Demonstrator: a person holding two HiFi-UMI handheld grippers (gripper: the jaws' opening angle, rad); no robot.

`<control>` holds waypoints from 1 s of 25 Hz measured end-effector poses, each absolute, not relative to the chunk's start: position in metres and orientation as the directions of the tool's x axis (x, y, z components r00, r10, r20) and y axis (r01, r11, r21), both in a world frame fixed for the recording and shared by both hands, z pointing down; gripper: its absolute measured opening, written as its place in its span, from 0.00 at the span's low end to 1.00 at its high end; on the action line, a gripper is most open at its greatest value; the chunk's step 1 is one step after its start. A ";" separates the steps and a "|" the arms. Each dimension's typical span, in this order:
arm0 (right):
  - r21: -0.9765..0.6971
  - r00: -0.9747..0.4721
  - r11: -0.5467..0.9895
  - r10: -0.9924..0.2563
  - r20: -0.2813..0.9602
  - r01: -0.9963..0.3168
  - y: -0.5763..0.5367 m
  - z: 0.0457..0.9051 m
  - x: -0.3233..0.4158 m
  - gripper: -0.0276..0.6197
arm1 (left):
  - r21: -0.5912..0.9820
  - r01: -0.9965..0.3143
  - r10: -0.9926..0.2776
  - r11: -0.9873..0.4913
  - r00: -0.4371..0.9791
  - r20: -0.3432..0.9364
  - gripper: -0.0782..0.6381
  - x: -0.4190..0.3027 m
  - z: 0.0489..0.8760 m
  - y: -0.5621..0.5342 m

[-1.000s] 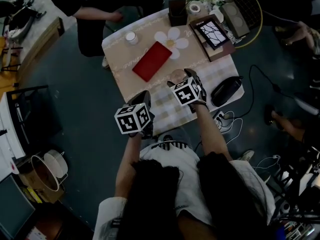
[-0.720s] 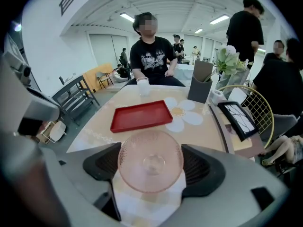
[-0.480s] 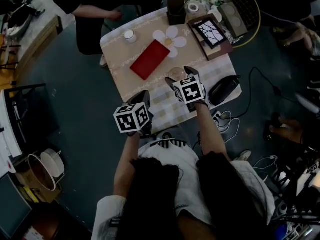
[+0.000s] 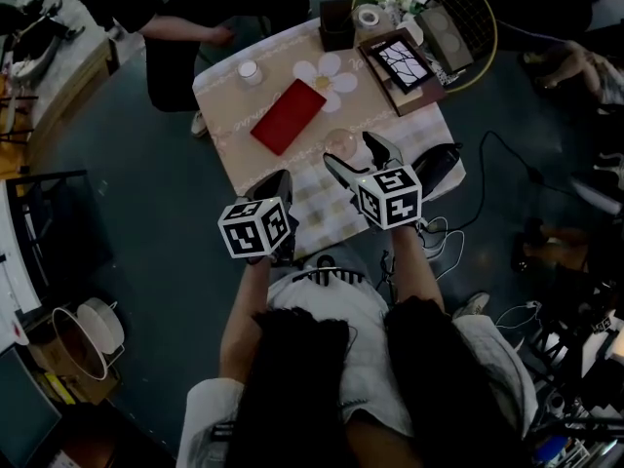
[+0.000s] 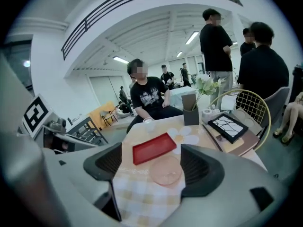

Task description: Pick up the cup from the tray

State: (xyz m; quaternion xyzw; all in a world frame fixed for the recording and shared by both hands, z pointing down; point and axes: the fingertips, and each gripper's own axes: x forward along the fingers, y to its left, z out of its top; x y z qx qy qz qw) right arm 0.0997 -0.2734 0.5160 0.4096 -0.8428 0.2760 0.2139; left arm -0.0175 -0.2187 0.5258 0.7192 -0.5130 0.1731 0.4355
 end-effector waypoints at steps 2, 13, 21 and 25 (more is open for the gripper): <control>-0.278 -0.546 0.481 -0.614 0.571 -0.832 -0.269 0.513 0.105 0.63 | 0.438 -0.891 -0.596 -0.120 0.417 0.686 0.11 -0.016 0.520 -0.218; -0.181 -0.457 0.438 -0.687 0.565 -0.881 -0.230 0.513 0.109 0.06 | 0.454 -0.868 -0.599 -0.199 0.475 0.645 0.11 0.003 0.514 -0.203; -0.209 -0.455 0.417 -0.677 0.578 -0.885 -0.217 0.515 0.090 0.05 | 0.460 -0.850 -0.592 -0.255 0.514 0.621 0.11 0.013 0.511 -0.200; -0.184 -0.451 0.430 -0.680 0.578 -0.884 -0.216 0.511 0.087 0.05 | 0.464 -0.845 -0.602 -0.266 0.521 0.605 0.11 0.014 0.506 -0.200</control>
